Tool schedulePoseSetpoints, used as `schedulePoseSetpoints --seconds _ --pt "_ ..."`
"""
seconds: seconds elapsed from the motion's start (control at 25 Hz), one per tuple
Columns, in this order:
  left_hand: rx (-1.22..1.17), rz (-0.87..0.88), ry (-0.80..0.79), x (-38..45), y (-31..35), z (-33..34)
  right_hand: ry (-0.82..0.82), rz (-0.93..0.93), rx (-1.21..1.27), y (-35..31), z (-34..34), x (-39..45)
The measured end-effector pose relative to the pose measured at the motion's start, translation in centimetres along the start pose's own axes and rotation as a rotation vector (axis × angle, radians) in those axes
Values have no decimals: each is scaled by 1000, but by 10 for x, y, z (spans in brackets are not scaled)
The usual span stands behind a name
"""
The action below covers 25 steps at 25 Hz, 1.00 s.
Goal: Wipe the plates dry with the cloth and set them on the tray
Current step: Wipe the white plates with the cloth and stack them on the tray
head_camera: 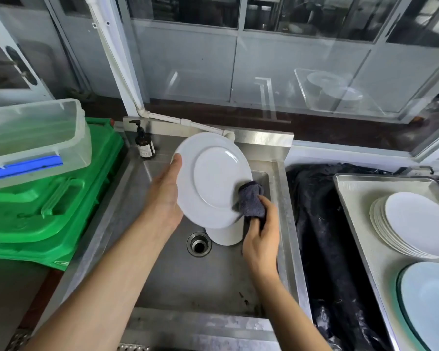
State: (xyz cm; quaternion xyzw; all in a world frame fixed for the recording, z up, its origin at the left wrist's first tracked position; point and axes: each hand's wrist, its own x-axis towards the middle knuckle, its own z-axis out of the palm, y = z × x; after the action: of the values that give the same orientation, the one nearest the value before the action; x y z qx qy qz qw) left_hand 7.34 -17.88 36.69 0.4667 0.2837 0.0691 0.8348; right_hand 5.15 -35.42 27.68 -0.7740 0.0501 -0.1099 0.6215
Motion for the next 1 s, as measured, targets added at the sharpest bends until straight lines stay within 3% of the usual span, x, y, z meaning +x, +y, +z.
schedulePoseSetpoints --seconds 0.16,0.4,0.6,0.8,1.0 --pt "-4 48 117 6 -9 4 -50 -5 10 -2 8 -38" --pt "66 105 188 16 -28 4 -419 -205 -126 28 -21 -45" --pt "83 -7 173 15 -58 -19 -345 142 -429 88 -74 -20" --pt "124 -89 208 1 -89 -22 -258 -24 -1034 135 -111 9" --pt "159 -86 188 -5 -100 -20 -568 203 -1203 172 -114 -13"
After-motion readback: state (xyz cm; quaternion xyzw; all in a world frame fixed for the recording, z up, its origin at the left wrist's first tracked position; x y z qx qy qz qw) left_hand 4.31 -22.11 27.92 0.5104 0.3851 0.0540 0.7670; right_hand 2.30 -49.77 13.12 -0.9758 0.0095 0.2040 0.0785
